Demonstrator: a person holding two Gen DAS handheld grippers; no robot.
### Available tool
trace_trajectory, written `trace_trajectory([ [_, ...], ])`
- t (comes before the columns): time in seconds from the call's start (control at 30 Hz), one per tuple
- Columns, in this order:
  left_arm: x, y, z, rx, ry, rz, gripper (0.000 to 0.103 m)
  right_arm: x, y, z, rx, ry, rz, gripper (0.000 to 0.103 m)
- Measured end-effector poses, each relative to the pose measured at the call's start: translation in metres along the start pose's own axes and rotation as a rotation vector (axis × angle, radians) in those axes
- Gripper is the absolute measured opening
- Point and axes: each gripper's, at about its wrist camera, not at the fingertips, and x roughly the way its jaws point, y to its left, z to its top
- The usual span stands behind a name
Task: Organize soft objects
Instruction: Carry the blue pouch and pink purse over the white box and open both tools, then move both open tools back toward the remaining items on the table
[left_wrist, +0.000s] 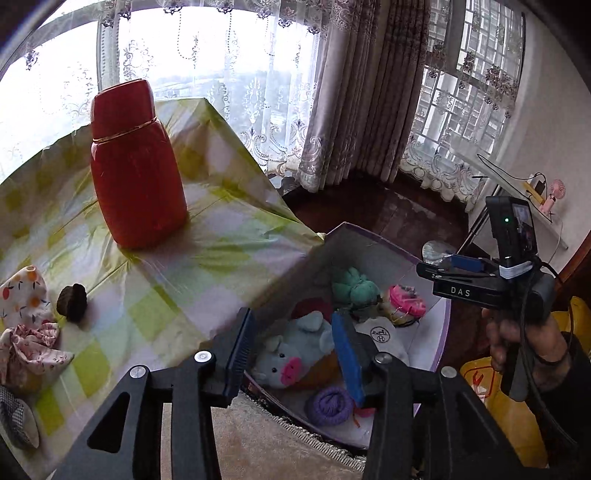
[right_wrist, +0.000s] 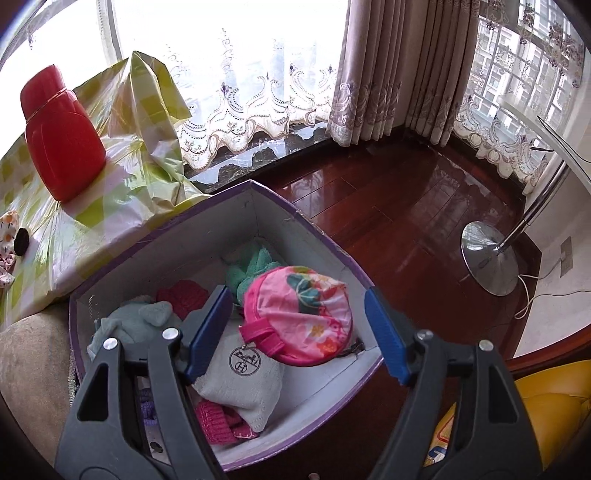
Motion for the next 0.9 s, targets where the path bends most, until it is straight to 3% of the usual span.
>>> trace_trajectory([
  [0.1,-0.002,0.009,-0.001,-0.019,-0.004,0.01,0.046,0.0,0.001,0.002,-0.007,-0.002,-0.004,0.082],
  [0.47,-0.021,0.055,-0.014,-0.129,-0.038,0.062,0.048,-0.007,0.014,0.008,-0.023,-0.02,0.016,0.082],
  [0.9,-0.059,0.137,-0.057,-0.344,-0.073,0.176,0.049,-0.023,0.098,0.007,-0.17,-0.035,0.152,0.082],
])
